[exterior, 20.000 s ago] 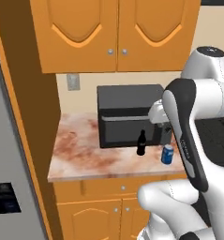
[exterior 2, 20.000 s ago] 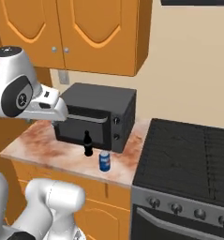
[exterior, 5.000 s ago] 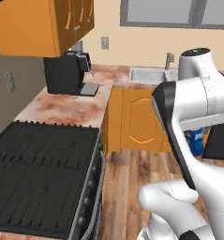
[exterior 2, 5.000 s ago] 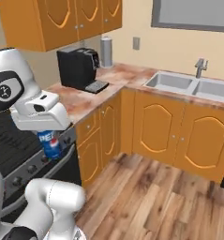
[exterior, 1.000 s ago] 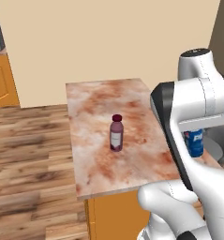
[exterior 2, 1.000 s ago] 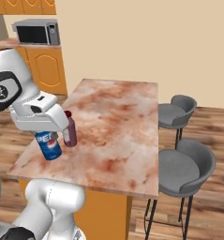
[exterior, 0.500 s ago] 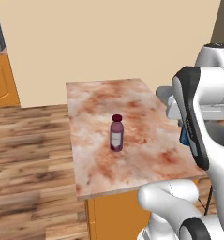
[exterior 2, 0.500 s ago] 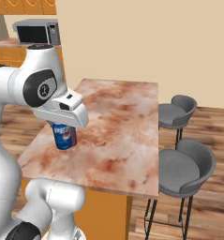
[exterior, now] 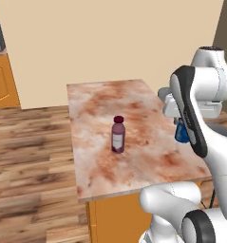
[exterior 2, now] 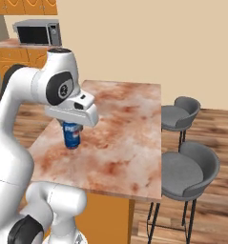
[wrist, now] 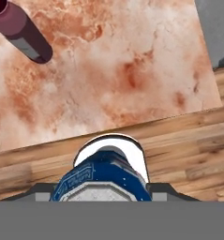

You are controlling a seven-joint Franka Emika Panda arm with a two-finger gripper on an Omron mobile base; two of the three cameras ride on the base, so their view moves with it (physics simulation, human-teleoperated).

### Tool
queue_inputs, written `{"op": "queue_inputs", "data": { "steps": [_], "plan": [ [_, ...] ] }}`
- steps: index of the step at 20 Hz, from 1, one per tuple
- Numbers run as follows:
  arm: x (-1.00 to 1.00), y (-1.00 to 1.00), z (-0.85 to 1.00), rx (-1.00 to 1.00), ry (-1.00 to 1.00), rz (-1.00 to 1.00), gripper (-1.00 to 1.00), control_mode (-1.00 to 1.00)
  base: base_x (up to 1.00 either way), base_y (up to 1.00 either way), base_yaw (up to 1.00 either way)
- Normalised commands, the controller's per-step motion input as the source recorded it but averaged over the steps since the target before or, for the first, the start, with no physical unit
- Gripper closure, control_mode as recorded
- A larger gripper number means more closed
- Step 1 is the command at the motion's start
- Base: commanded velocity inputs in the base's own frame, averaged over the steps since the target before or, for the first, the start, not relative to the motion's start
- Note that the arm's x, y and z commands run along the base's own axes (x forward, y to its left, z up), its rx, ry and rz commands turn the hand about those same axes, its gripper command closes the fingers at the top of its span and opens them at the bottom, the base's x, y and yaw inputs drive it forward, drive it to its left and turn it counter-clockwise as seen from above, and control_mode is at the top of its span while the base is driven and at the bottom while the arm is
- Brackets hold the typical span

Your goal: Move the drinks to the dining counter.

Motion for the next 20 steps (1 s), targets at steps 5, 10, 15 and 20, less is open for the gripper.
{"op": "queue_inputs", "data": {
  "steps": [5,10,15,20],
  "plan": [
    [0.24,0.01,-0.39,0.00,0.00,0.01,1.00,-1.00,0.00,0.00,0.00],
    [0.07,0.00,-0.37,0.00,-0.09,0.03,1.00,-1.00,0.00,0.00,0.00],
    [0.15,0.00,-0.29,0.00,-0.25,0.01,1.00,-1.00,0.00,0.00,0.00],
    [0.33,0.00,-0.30,0.00,-0.16,0.01,1.00,-1.00,0.00,0.00,0.00]
  ]
}}
